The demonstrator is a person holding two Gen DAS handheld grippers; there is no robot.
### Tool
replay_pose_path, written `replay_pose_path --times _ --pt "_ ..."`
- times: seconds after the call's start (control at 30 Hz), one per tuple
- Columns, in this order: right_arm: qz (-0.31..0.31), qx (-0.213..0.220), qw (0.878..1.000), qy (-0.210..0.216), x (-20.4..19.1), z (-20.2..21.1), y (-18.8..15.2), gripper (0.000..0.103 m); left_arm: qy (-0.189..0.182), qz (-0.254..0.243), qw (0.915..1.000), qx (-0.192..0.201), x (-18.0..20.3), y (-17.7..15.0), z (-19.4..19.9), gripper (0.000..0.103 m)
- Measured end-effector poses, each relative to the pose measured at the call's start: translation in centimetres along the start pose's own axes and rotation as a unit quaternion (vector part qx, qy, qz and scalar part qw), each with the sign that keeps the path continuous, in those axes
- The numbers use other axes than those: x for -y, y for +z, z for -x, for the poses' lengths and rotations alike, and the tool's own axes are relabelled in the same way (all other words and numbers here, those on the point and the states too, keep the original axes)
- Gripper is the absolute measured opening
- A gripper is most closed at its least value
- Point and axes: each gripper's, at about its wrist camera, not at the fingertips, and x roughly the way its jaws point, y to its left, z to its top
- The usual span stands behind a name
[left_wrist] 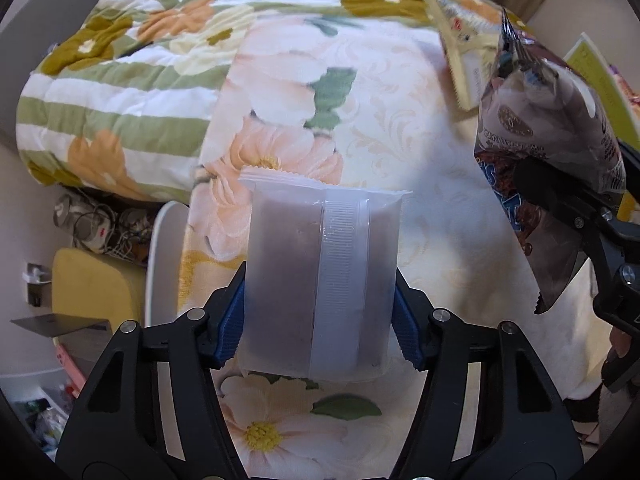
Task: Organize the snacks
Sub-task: 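Carry both items to the green box and open the left tool to drop the container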
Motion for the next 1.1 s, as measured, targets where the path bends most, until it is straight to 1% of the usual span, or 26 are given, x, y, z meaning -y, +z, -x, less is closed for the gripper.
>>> replay_pose_path --times 0.13,0.23,0.3,0.43,0.57,0.67,0.8,0.93,1.0,1.1 --pt "-0.032 0.014 0.999 -0.010 0.1 2.4 0.1 0.063 -0.013 -0.010 0.9995 0.029 0.3 0.6 2.9 0.059" --pt "-0.075 0.031 0.997 -0.021 0.8 5.3 0.5 0.063 -0.025 -0.030 0.9977 0.056 1.2 1.6 5.8 0.059" --pt "-0.100 0.042 0.994 -0.034 1.2 7.4 0.6 0.063 -0.041 -0.044 0.9955 0.074 2.2 2.5 7.7 0.059" --pt "-0.143 0.069 0.985 -0.062 2.4 12.2 0.9 0.063 -0.076 -0.079 0.9890 0.099 5.3 4.4 10.7 0.059" --pt "-0.173 0.094 0.975 -0.099 4.3 17.0 0.6 0.063 -0.110 -0.118 0.9791 0.123 10.4 5.8 13.3 0.059" --pt "-0.201 0.107 0.967 -0.117 6.7 20.3 -0.4 0.063 -0.150 -0.128 0.9724 0.125 14.3 6.4 14.8 0.059" --pt "-0.236 0.115 0.955 -0.137 10.8 24.3 -2.9 0.063 -0.172 -0.149 0.9643 0.136 20.3 6.6 16.2 0.059" --pt "-0.255 0.108 0.950 -0.144 14.9 27.0 -5.3 0.063 -0.190 -0.151 0.9609 0.132 26.3 6.6 15.9 0.059" --pt "-0.258 0.103 0.949 -0.153 16.9 28.0 -6.5 0.063 -0.189 -0.155 0.9614 0.126 29.1 6.9 15.4 0.059" --pt "-0.269 0.097 0.946 -0.150 19.6 29.0 -8.1 0.063 -0.181 -0.161 0.9629 0.118 32.8 7.1 14.1 0.059"
